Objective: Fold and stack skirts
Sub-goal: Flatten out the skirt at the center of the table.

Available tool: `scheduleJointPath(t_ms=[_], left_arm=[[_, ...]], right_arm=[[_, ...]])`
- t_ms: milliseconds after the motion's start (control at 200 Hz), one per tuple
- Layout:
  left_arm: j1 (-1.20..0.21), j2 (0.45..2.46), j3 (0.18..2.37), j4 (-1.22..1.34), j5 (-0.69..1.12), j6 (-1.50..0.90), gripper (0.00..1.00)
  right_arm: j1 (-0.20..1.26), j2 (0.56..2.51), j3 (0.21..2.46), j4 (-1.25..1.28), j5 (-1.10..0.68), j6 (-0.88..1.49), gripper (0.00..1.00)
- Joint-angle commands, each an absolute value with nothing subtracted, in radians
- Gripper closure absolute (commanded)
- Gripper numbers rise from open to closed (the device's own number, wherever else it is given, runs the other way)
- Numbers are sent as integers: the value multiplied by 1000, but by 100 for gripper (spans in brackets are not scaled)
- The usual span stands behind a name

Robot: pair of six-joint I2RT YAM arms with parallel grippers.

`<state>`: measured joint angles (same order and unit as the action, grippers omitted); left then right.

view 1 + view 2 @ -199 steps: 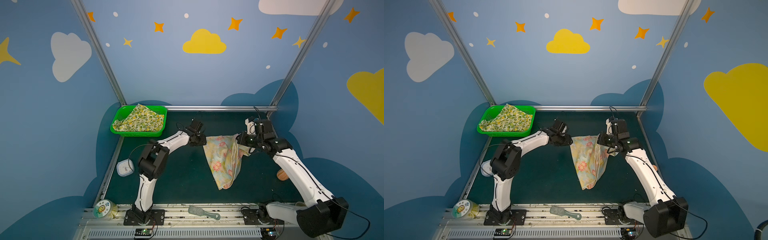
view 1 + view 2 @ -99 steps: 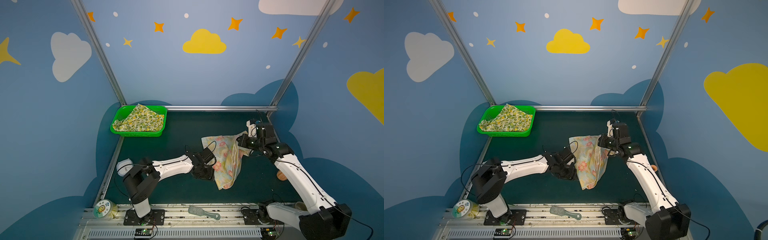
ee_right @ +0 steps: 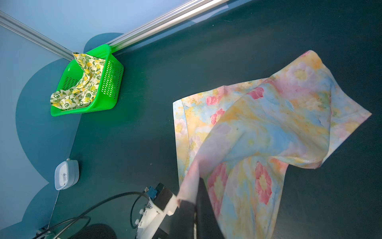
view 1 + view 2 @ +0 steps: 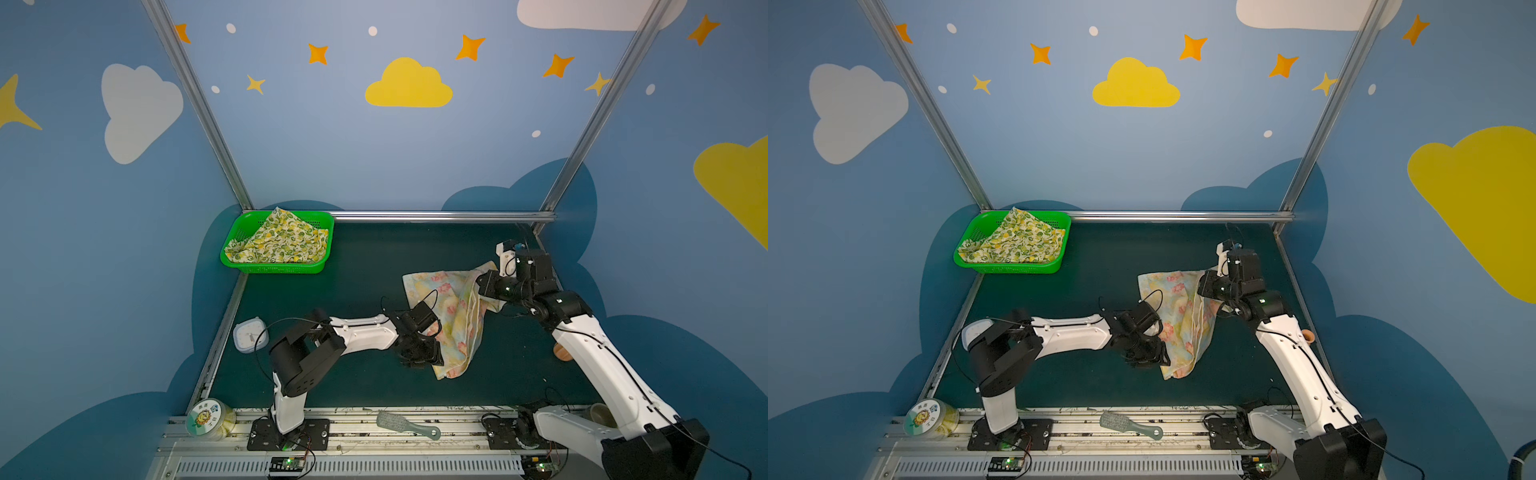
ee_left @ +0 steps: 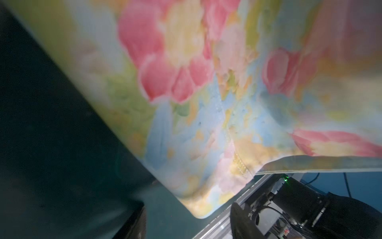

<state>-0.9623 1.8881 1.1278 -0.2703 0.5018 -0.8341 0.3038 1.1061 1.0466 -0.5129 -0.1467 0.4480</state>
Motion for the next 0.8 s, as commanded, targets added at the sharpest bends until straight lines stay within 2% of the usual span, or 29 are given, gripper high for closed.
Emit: scheduleJointPath(t_ms=[0, 150, 300, 395, 541, 796], left_arm=[[-965, 1926, 1141, -251, 543, -866, 40], [-965, 1956, 1158, -242, 561, -874, 53], [-965, 1973, 1158, -224, 562, -882, 76], [-956, 1971, 1154, -216, 550, -884, 95], [-888, 1881, 1131, -227, 502, -870, 96], [-623, 1594, 1237, -500, 389, -675, 96]], right_arm=[[299, 1085, 1040, -524, -129, 433, 100], [297, 1078, 1039, -530, -125, 429, 100], [295, 1071, 1035, -535, -124, 430, 100], [295, 1066, 1030, -538, -127, 431, 100], [290, 1060, 1046, -564, -124, 417, 100], [271, 1041, 1109, -629, -75, 372, 100]])
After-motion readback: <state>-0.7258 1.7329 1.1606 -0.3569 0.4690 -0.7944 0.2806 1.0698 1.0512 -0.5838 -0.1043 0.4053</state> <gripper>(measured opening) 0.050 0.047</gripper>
